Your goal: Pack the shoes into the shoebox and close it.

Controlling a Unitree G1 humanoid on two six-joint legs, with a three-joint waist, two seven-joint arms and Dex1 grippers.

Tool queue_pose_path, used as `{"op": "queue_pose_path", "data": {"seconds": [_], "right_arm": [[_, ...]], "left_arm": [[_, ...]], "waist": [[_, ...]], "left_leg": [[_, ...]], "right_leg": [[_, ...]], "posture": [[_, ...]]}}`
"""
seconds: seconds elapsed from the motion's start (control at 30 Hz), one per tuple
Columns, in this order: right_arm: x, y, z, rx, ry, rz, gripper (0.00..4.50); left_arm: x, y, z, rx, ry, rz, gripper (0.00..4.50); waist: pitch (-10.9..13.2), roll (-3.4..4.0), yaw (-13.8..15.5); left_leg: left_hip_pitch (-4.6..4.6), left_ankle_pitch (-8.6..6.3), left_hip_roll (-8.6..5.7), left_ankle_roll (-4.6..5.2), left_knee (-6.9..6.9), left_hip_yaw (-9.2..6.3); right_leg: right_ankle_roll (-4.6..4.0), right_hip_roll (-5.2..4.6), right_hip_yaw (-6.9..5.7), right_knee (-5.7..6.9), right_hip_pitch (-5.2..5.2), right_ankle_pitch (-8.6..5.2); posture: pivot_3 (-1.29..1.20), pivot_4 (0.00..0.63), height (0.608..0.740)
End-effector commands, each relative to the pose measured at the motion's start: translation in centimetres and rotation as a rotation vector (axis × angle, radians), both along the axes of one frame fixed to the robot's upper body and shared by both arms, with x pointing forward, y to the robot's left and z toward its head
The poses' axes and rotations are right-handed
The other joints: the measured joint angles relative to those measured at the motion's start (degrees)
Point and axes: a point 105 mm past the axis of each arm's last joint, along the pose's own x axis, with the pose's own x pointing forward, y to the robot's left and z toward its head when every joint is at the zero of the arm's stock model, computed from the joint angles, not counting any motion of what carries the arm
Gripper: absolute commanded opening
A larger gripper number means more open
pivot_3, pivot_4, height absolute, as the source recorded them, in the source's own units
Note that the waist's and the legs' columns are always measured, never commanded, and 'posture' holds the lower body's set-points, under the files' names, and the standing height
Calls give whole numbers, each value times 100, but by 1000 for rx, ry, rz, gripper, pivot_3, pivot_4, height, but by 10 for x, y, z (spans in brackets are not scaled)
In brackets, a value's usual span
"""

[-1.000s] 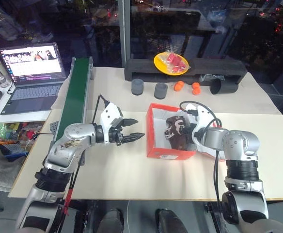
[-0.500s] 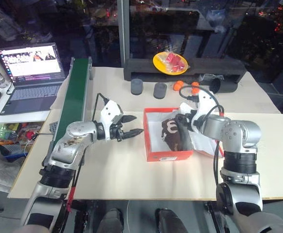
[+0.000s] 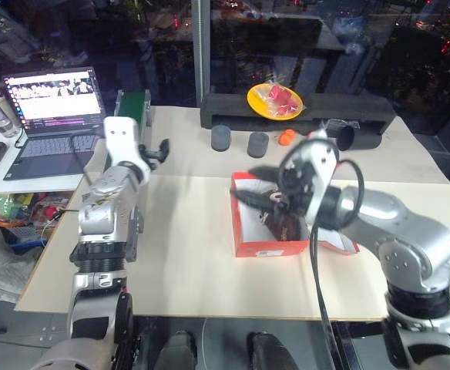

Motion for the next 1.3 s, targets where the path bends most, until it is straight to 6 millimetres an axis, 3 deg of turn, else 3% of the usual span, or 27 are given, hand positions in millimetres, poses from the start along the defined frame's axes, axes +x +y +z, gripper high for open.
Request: {"op": "queue_pose_path", "data": {"seconds": [0.03,0.27,0.53,1.3], "right_arm": [[-17,7,-20,-94,-58,102,4487],[-14,13,-47,-136,-91,103,4487],[-7,14,-39,-92,-113,74,4487],[-8,11,-51,-81,-54,58,4487]], "left_arm": [[-3,16,-9,66,54,76,4500],[-5,33,-17,96,116,150,4500],[-5,36,-17,99,130,155,4500],[2,43,-15,126,162,179,4500]], "waist": [[0,0,1],[-1,-2,9],[-1,-4,114],[-2,-5,129]], "left_leg": [[4,0,0,0,0,0],[3,1,-1,-2,-1,2],[2,0,-1,-3,-1,3],[3,1,-2,-4,0,3]], "right_leg": [[0,1,0,1,2,0],[-1,1,1,2,-2,-1],[-2,1,0,2,-3,-1],[-2,2,-1,6,-3,-1]], "posture": [[0,150,740],[0,150,740],[0,150,740],[0,150,740]]}}
